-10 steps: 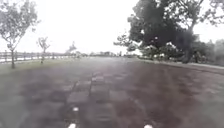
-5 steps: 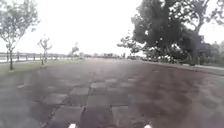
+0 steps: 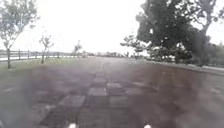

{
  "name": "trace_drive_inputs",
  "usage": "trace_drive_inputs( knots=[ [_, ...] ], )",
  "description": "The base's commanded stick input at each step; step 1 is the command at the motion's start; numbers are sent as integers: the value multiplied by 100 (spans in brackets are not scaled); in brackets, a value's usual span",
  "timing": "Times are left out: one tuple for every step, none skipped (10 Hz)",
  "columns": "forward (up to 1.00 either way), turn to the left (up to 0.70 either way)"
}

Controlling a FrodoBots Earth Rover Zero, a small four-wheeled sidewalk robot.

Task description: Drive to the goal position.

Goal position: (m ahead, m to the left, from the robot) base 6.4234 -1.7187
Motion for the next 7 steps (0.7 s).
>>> trace_drive_inputs(
  knots=[
    [100, 0],
    [100, 0],
    [100, 0],
    [100, 0],
    [100, 0],
    [100, 0],
    [100, 0]
  ],
)
